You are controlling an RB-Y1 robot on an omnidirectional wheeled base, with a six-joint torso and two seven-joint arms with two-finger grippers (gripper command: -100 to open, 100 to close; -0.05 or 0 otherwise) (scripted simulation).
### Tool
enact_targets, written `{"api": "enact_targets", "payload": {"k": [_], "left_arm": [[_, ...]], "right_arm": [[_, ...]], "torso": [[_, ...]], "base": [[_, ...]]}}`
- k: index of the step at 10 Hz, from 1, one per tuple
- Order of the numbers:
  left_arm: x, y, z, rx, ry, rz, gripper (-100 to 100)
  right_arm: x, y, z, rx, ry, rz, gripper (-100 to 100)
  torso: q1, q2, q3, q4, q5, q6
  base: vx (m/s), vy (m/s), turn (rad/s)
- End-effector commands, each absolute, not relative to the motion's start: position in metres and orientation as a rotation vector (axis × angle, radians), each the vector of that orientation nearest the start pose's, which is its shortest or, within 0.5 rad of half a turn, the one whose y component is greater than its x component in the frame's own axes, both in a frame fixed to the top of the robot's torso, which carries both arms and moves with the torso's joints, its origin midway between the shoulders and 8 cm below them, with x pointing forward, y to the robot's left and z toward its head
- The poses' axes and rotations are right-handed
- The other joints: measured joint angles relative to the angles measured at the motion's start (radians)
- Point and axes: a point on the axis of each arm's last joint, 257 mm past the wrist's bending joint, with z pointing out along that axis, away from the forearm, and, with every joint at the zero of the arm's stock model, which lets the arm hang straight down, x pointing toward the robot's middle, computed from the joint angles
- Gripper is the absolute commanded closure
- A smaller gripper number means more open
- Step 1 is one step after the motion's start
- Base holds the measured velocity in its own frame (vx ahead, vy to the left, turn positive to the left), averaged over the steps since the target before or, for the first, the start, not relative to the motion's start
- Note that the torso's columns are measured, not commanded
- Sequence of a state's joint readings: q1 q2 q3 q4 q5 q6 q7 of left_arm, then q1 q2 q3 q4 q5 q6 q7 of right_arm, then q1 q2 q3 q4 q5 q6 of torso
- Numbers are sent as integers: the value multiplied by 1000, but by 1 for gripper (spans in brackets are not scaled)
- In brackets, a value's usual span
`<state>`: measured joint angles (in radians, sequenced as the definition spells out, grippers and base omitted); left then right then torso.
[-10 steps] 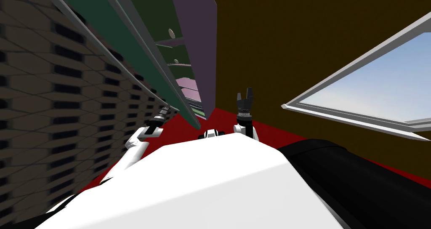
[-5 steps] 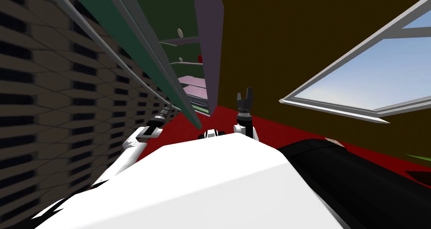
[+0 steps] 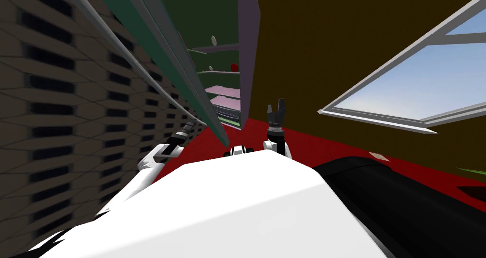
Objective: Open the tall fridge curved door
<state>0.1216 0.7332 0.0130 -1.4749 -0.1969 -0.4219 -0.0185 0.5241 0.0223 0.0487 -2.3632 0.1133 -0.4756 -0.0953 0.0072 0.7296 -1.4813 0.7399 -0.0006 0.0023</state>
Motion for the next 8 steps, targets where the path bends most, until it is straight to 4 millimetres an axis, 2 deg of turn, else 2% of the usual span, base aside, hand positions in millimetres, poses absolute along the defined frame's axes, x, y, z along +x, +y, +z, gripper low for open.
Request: {"api": "enact_targets", "payload": {"k": [1, 2, 3, 4, 5, 8], "left_arm": [[489, 386, -166, -265, 1499, -718, 100], [483, 374, -165, -239, 1507, -747, 100], [483, 374, -165, -239, 1507, -747, 100], [477, 363, -166, -213, 1515, -777, 100], [477, 363, -166, -213, 1515, -777, 100], [463, 341, -166, -163, 1532, -838, 100]], "right_arm": [[333, -253, 48, 617, 610, 1364, 0], [333, -253, 48, 616, 610, 1364, 0], [333, -253, 48, 616, 610, 1364, 0], [333, -253, 48, 617, 610, 1364, 0], [333, -253, 48, 617, 610, 1364, 0], [333, -253, 48, 617, 610, 1364, 0]], "torso": [[-8, -5, -3, -1, -2, 3], [-7, -6, -4, -1, -3, 4], [-2, -4, -3, -1, -1, 4], [-4, -4, -3, -1, -1, 3], [-7, -6, -4, -1, -2, 4], [-7, -8, -5, -2, -2, 6]], "base": [[-9, 276, -6], [-82, 356, -35], [-54, 300, -38], [-12, 271, -3], [-2, 246, 10], [-6, 264, -16]]}}
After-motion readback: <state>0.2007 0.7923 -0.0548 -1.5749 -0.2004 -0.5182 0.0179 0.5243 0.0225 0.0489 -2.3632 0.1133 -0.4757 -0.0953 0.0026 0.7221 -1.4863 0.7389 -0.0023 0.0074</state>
